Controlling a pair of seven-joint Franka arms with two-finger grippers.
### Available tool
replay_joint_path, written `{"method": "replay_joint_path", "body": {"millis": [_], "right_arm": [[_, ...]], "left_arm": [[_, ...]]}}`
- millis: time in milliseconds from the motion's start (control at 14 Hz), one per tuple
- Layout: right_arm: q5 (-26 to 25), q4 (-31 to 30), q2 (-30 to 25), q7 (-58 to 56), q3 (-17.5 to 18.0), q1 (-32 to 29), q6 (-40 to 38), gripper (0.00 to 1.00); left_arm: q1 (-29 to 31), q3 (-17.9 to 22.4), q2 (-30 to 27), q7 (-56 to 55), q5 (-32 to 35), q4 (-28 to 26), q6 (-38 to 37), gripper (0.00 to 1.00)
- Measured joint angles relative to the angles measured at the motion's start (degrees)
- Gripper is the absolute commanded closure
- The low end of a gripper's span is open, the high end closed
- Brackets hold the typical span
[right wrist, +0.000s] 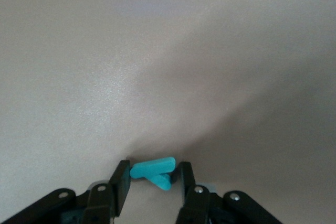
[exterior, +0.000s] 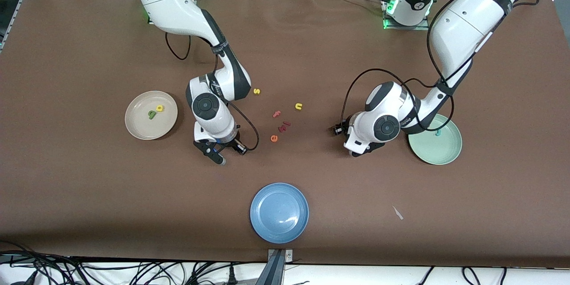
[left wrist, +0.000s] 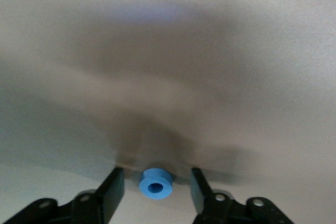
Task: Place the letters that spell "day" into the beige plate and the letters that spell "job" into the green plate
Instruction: 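Place the cyan v and blue o on the white and green plates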
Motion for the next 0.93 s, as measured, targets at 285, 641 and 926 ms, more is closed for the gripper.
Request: {"method": "replay_joint_path", "body": {"millis": [285, 641, 926], "right_arm": [[-0.21, 0.18, 0.00, -0.21, -0.02, 0.03, 0.04, 0.81], [-1.61, 1.29, -2.54, -1.71, -2.87, 0.22, -3.81, 0.81], [-2.07, 0.77, -9.95, -10.29, -7.66, 0.16, -16.81, 0.78]], "left_arm": [[0.20, -0.11, -0.45, -0.14, 0.00, 0.15, -0.49, 1.00], [4.62, -0.16, -5.12, 2.97, 0.02, 4.05, -7.96, 1.00], [13.56, -0.30, -13.40, 13.09, 0.02, 4.37, -18.32, 1.00]]}}
